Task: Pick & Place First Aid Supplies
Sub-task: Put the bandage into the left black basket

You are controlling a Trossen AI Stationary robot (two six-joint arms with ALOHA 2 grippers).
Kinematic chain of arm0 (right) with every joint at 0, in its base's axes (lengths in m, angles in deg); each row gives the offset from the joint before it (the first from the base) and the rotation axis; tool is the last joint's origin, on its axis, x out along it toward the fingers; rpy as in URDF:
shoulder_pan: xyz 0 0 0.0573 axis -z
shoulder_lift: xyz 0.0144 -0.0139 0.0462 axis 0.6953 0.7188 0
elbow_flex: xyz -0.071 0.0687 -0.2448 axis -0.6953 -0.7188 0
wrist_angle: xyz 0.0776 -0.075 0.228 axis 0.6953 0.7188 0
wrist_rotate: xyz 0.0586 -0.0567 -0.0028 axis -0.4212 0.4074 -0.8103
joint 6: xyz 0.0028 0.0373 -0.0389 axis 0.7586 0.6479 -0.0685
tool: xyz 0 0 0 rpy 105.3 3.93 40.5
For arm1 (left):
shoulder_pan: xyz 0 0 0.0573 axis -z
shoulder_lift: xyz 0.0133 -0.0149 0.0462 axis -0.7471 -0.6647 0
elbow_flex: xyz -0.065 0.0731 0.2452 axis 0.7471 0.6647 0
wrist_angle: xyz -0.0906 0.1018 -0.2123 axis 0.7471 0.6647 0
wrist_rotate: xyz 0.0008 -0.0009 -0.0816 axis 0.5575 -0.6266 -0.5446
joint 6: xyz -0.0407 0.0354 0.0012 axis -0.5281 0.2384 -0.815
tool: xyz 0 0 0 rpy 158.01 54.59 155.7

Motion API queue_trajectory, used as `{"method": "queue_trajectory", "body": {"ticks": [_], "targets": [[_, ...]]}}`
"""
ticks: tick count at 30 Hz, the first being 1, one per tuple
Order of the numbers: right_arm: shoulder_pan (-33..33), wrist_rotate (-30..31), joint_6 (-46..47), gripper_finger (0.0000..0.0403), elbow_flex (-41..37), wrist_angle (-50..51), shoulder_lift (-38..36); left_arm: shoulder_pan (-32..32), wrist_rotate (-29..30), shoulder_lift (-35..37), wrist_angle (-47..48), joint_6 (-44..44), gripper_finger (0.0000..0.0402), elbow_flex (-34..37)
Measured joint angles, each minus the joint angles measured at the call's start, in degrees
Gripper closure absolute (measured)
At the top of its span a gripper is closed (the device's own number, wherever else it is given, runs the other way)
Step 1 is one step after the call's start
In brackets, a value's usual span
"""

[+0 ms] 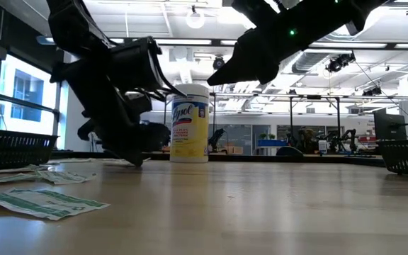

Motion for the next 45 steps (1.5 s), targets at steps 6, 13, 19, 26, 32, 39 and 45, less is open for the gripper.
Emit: {"method": "queue_trajectory", "body": {"ticks": [6, 13, 19, 26, 32, 39, 45], "targets": [[0.0, -0.02, 0.46, 0.0265, 0.0, 1.47, 0.0, 2.9, -3.9, 10.11, 3.19, 8.53, 0.04, 0.11], [0.0, -0.17, 1.65, 0.0265, 0.0, 2.6, 0.0, 11.24, -10.34, 27.48, 22.48, 19.7, 0.0401, -1.01], [0.0, -0.46, 1.7, 0.0265, 0.0, 1.57, 0.0, 17.91, -21.58, 39.57, 42.98, 18.41, 0.0401, -3.16], [0.0, -1.13, 1.64, 0.0265, 0.0, 0.05, 0.0, 19.44, -27.91, 46.6, 56.75, 11.67, 0.0401, -2.23], [0.02, -2.92, 1.57, 0.0265, 0.0, -0.02, 0.02, 19.46, -33.29, 46.66, 46.73, 19.31, 0.0401, 4.67], [0.02, -2.97, 1.55, 0.0265, 0.0, -0.02, 0.02, 19.44, -34.1, 45.44, 46.03, 19.15, 0.04, 8.27], [0.02, -2.97, 1.55, 0.0265, 0.0, -0.06, 0.02, 19.44, -35.5, 45.5, 46.83, 13.96, 0.0367, 8.27]]}}
